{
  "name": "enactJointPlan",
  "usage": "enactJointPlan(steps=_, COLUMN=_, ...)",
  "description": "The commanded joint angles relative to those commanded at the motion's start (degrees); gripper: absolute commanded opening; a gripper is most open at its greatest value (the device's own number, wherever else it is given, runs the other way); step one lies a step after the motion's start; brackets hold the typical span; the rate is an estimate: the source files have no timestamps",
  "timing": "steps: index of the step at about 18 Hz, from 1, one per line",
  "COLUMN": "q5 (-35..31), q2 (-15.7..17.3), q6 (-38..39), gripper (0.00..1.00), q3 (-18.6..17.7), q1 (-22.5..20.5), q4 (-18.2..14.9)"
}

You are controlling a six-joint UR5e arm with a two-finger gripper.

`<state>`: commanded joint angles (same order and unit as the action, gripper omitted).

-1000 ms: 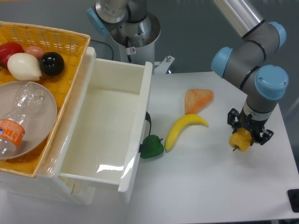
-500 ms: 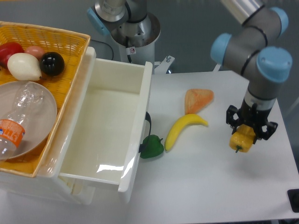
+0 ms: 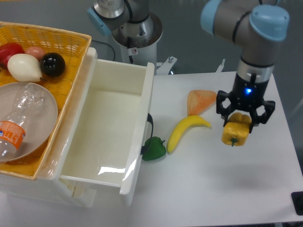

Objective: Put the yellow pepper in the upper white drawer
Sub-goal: 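Carry the yellow pepper over the open white drawer, then lower the yellow pepper into the drawer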

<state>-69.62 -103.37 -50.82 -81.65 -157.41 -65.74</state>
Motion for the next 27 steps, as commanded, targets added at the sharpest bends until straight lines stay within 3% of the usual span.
enactJointPlan(steps=6, q5=5.5, q2=4.9, q6=12.6, gripper=0.00, q3=-0.5, q1=2.6, q4=0.1)
enactJointPlan(steps=14, q5=6.3, q2=11.6, q6=18.4, gripper=0.00, q3=-7.0, q1=9.0, q4=0.1)
enactJointPlan(steps=22, q5=5.6, q2=13.2, q6=19.4, gripper=0.00, q3=-11.2, q1=18.0, q4=0.0)
enactJointPlan(steps=27, q5=4.7, q2=12.4, q6=18.8, gripper=0.00, q3=-13.2, q1=20.1, q4=0.1)
